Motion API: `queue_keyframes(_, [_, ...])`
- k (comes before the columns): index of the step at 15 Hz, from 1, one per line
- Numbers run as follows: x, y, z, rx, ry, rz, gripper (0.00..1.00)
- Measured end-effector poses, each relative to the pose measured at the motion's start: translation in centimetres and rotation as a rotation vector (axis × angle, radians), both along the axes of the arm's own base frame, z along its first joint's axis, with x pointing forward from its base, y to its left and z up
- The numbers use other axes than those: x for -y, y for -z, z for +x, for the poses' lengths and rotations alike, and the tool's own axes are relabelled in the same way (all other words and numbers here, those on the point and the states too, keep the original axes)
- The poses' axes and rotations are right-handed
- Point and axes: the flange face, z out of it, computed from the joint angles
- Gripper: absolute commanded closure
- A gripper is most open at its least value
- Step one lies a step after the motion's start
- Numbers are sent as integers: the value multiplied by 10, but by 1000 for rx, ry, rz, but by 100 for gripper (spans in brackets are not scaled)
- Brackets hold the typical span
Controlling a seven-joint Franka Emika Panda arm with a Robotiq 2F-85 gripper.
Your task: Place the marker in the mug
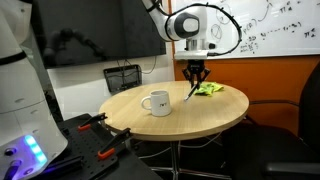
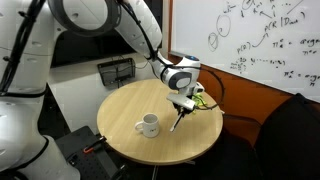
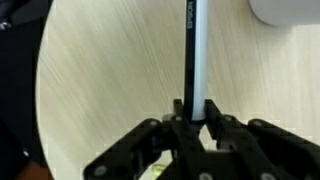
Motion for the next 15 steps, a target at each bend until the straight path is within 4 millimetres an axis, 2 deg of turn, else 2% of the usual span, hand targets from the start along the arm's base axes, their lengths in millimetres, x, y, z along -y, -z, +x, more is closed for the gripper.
queue_keyframes(3, [-19,-40,-13,73,-152,57,93])
queue_keyframes(6, [-31,-60,-26,150,-291,136,93])
queue_keyframes(11, [-39,-69,-42,234,-536,285,93])
queue_keyframes(12, [-40,-69,-46,241,-586,320,74])
queue_keyframes(15, [-37,-69,-53,251,-677,389,74])
